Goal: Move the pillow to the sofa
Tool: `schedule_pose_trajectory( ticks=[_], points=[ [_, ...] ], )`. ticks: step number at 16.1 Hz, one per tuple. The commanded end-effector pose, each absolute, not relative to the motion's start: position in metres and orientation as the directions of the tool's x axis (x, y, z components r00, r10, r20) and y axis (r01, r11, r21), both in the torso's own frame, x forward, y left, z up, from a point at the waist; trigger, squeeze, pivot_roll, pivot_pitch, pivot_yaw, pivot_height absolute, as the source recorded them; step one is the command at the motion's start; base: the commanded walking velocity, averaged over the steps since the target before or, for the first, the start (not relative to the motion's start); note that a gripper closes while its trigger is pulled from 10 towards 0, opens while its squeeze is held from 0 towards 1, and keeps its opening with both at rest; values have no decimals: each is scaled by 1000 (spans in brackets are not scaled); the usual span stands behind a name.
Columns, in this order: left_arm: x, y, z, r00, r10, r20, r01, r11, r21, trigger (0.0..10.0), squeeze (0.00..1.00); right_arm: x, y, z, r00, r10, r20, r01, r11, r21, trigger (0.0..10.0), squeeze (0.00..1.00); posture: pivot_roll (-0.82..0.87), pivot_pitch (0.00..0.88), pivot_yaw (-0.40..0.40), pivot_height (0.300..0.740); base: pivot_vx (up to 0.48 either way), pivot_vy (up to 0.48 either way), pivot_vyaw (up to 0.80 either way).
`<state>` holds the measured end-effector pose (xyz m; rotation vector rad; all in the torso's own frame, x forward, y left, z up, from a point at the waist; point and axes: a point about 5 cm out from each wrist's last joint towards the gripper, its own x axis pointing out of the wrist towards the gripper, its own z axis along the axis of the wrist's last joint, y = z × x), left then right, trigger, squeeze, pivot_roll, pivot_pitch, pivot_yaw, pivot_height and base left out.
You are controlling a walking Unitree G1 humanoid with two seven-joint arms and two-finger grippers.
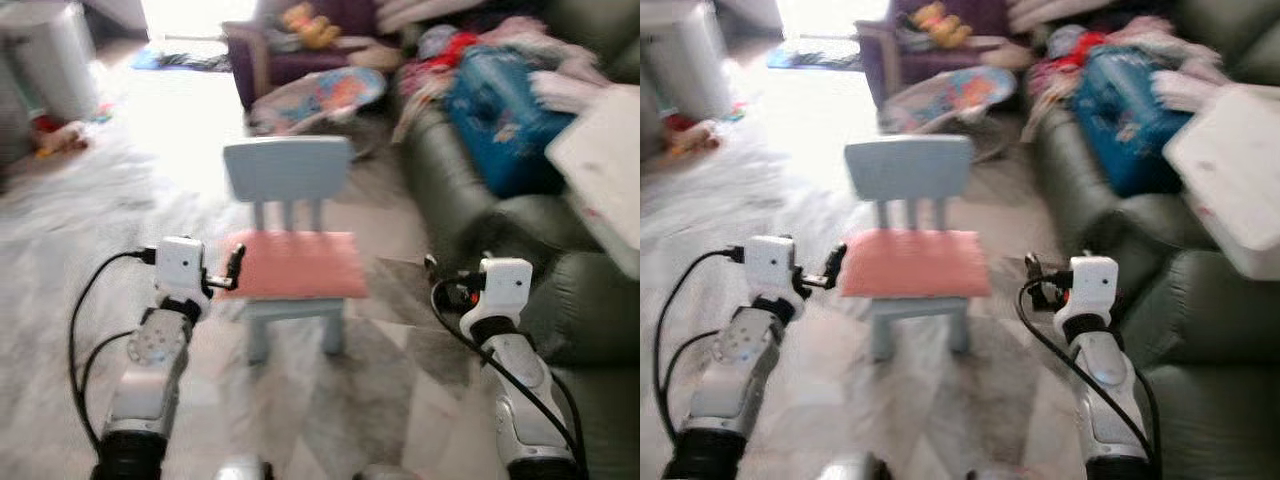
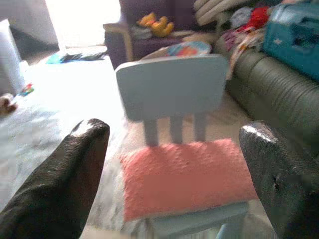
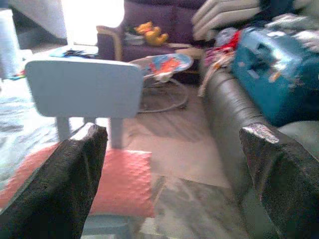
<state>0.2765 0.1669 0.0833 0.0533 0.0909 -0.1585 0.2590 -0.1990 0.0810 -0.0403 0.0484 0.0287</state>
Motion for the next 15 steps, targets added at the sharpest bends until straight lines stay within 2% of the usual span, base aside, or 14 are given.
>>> schedule_pose_trajectory(
  ticks=[1,5,9,12,15],
  points=[
    [278,165,87,984,-159,-78,164,985,52,10000,0,260,-203,84,999,20,-38,-22,999,-49,10000,0,14,0,-21,740,0,0,794],
    [278,164,86,983,-165,-84,170,984,55,10000,0,260,-203,84,999,21,-37,-23,998,-51,10000,0,15,0,-22,740,0,0,736],
    [278,162,87,981,-180,-75,184,982,51,10000,0,260,-204,83,999,15,-38,-17,999,-46,10000,0,14,0,-22,740,0,0,0],
    [278,162,87,980,-185,-70,189,981,49,10000,0,260,-204,83,999,11,-41,-13,999,-45,10000,0,14,0,-21,740,284,0,0],
    [278,160,87,979,-190,-70,193,980,46,10000,0,260,-204,83,999,11,-41,-13,999,-45,10000,0,14,0,-22,740,421,0,-617]
  ],
)
